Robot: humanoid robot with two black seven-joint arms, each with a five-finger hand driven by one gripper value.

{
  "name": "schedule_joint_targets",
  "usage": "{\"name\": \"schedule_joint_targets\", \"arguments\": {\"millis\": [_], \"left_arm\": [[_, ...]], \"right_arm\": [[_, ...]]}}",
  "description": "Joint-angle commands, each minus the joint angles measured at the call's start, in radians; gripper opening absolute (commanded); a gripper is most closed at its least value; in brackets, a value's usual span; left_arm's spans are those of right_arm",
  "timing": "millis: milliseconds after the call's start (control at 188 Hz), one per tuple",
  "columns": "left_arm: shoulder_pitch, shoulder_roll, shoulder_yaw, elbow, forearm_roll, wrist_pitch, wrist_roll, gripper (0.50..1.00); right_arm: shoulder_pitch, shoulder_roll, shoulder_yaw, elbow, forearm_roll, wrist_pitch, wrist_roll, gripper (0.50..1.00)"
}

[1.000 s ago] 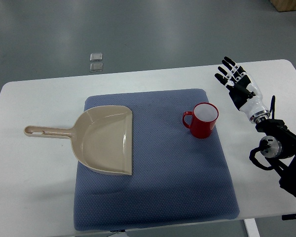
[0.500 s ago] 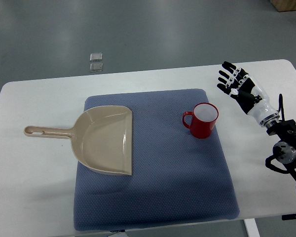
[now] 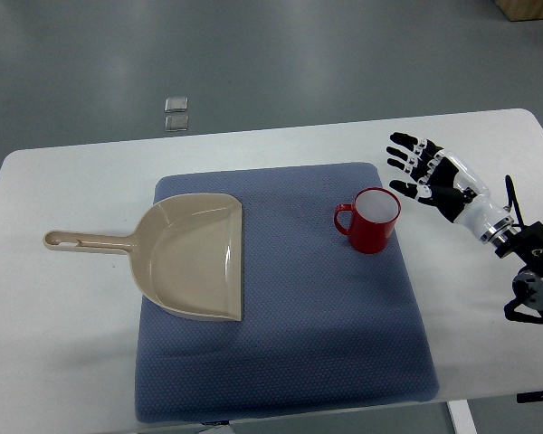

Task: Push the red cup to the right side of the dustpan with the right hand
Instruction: 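Move the right hand toward the red mug's side farthest from the dustpan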

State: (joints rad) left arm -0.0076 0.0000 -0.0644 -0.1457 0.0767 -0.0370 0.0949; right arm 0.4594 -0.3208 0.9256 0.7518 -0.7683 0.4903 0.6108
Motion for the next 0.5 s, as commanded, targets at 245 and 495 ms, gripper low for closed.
{"name": "schedule_joint_targets", "arguments": {"millis": [245,495], "left_arm": [[0.0,0.0,0.0,0.0,0.0,0.0,0.0,1.0],[0.0,0.0,0.001,0.0,0.0,0.0,0.0,1.0]], "right_arm": [[0.001,-0.004,-0.001,-0.009,-0.111,0.005,0.0,0.93],[0.01,-0.027,-0.011,-0.015,-0.146,0.008,0.0,0.93]]}}
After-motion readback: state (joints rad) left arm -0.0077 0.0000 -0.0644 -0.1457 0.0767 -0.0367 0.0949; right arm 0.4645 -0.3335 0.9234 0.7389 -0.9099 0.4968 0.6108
